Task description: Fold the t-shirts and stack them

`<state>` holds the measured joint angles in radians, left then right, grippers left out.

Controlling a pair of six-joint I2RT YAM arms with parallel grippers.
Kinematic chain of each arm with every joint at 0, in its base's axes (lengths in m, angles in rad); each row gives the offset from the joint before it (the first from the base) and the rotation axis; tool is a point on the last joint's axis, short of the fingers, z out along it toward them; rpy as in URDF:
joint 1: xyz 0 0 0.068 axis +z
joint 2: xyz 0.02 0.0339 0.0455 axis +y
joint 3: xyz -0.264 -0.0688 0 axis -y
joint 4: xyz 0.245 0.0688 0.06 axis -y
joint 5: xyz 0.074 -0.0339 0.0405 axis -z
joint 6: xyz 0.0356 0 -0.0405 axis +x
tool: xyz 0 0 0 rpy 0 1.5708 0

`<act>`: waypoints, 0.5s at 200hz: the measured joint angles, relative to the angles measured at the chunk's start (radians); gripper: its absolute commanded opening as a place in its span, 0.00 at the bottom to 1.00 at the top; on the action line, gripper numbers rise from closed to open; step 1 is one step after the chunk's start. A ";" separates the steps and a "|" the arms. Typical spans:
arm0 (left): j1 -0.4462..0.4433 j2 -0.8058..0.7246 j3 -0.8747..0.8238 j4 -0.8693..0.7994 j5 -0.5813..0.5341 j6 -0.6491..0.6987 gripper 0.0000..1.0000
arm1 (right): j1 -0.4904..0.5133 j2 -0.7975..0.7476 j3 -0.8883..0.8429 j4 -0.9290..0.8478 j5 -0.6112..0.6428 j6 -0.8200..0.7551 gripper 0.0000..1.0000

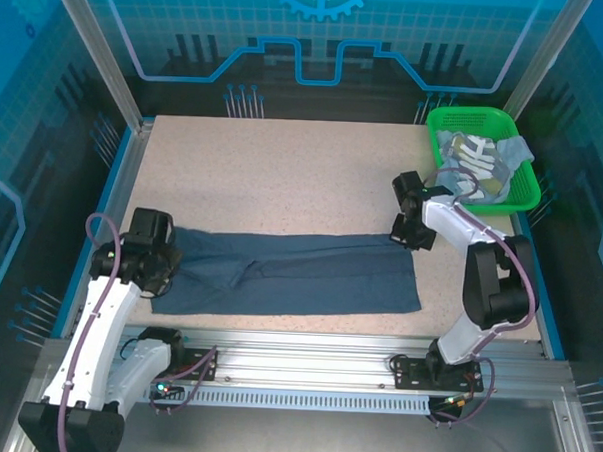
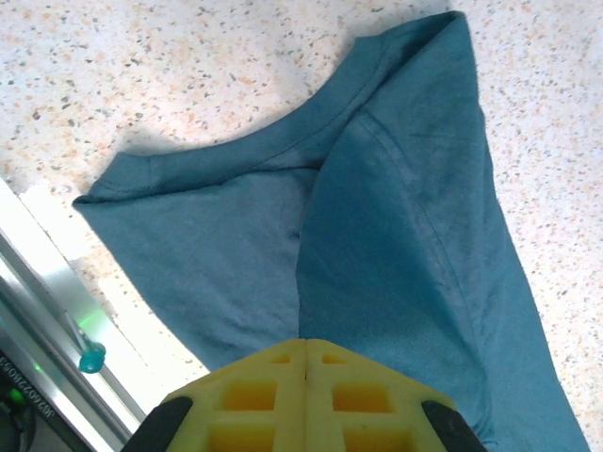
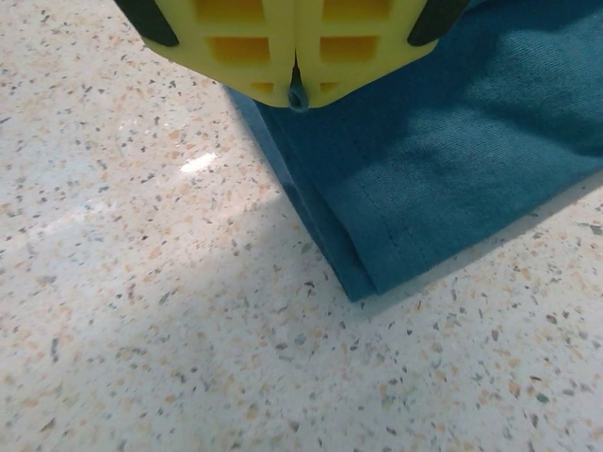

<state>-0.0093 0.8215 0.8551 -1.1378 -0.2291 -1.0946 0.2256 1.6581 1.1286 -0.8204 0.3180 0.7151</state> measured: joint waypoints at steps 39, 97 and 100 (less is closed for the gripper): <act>0.000 -0.023 0.000 -0.048 0.000 -0.007 0.00 | 0.013 -0.057 -0.018 -0.006 0.023 -0.002 0.00; 0.000 -0.072 -0.058 -0.089 0.004 -0.027 0.00 | 0.041 -0.078 -0.122 -0.008 0.023 0.010 0.00; 0.000 -0.074 -0.064 -0.089 0.006 -0.031 0.00 | 0.042 -0.078 -0.125 -0.008 0.023 0.010 0.00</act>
<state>-0.0093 0.7479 0.7906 -1.2266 -0.2230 -1.1255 0.2676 1.5803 1.0035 -0.8288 0.3412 0.7250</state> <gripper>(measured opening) 0.061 0.043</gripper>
